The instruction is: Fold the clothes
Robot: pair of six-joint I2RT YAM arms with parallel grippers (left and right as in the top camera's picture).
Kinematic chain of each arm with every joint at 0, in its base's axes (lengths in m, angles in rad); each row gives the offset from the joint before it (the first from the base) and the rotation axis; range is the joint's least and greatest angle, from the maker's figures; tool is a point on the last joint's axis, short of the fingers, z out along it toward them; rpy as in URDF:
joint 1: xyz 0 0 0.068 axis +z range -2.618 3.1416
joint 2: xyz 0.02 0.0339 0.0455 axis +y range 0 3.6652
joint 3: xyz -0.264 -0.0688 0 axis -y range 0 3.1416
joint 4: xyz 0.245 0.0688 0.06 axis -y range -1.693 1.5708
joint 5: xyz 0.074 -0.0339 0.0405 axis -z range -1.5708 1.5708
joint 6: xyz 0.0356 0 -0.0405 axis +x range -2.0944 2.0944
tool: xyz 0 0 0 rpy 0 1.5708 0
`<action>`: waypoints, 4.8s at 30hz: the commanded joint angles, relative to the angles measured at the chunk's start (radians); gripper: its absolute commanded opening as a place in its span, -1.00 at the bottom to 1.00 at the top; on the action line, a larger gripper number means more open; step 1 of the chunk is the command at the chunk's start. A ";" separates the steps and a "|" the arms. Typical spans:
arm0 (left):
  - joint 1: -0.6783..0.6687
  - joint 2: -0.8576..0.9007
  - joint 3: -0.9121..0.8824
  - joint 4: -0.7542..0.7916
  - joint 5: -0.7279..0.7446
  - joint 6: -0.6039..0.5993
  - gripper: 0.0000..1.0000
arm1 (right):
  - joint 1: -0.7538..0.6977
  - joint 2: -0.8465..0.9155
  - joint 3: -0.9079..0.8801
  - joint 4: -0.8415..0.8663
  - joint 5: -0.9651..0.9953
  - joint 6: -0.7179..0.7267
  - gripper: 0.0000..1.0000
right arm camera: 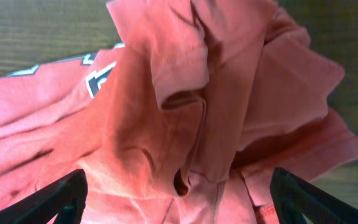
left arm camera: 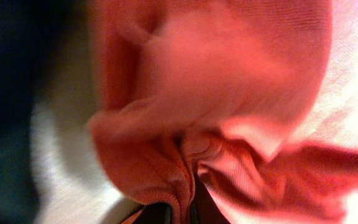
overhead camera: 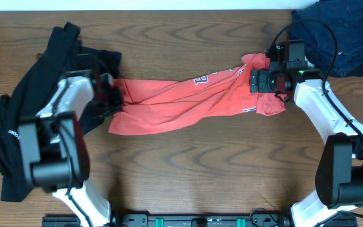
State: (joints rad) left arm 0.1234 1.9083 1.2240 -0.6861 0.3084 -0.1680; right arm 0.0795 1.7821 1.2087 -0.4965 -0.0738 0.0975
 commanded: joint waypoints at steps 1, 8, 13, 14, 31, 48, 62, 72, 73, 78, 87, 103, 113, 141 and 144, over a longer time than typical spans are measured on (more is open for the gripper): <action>0.041 -0.151 0.011 -0.015 -0.008 -0.016 -0.89 | 0.003 -0.026 0.006 -0.014 -0.006 0.031 0.71; 0.057 -0.301 0.011 -0.055 -0.091 -0.012 -0.88 | 0.007 -0.026 0.005 0.015 -0.007 0.050 -0.80; 0.054 -0.307 0.011 -0.098 -0.092 -0.007 -0.88 | 0.009 -0.026 0.005 0.121 -0.064 0.068 -0.97; 0.054 -0.307 0.011 -0.100 -0.092 -0.007 -0.88 | 0.011 -0.023 0.005 0.149 -0.078 0.070 -0.97; -0.072 -0.307 0.011 -0.074 -0.092 -0.006 -0.88 | 0.031 0.259 0.005 0.235 -0.260 0.101 -0.97; -0.436 -0.160 0.011 0.143 -0.091 -0.126 -0.88 | 0.028 0.266 0.005 0.219 -0.260 0.112 -0.97; -0.587 -0.042 0.031 0.289 -0.080 -0.194 -0.88 | 0.026 0.266 0.005 0.216 -0.260 0.112 -0.98; -0.585 -0.048 0.125 0.239 -0.081 -0.193 -0.88 | 0.026 0.266 0.005 0.213 -0.260 0.112 -0.97; -0.585 -0.048 0.125 0.240 -0.081 -0.193 -0.88 | 0.026 0.266 0.005 0.213 -0.259 0.112 -0.97; -0.595 -0.047 0.125 0.239 -0.032 -0.192 -0.36 | 0.026 0.266 0.005 0.214 -0.260 0.112 -0.98; -0.584 -0.070 0.125 0.124 -0.033 -0.143 0.96 | 0.026 0.266 0.005 0.219 -0.260 0.112 -0.97; -0.395 -0.091 0.104 -0.069 -0.095 -0.088 -0.29 | 0.026 0.266 0.005 0.217 -0.260 0.112 -0.98; -0.414 0.002 0.102 -0.083 -0.181 -0.091 -0.88 | 0.026 0.266 0.005 0.216 -0.260 0.111 -0.97; -0.297 0.161 0.102 0.208 -0.320 -0.053 -0.88 | -0.050 0.063 0.098 -0.011 -0.197 -0.002 0.30; -0.297 0.155 0.102 0.185 -0.320 -0.053 -0.88 | -0.100 0.038 0.099 -0.063 -0.189 -0.003 0.51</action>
State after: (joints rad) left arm -0.1890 2.0338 1.3350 -0.4706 0.0250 -0.2348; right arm 0.0238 1.8614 1.2804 -0.5423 -0.2840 0.1085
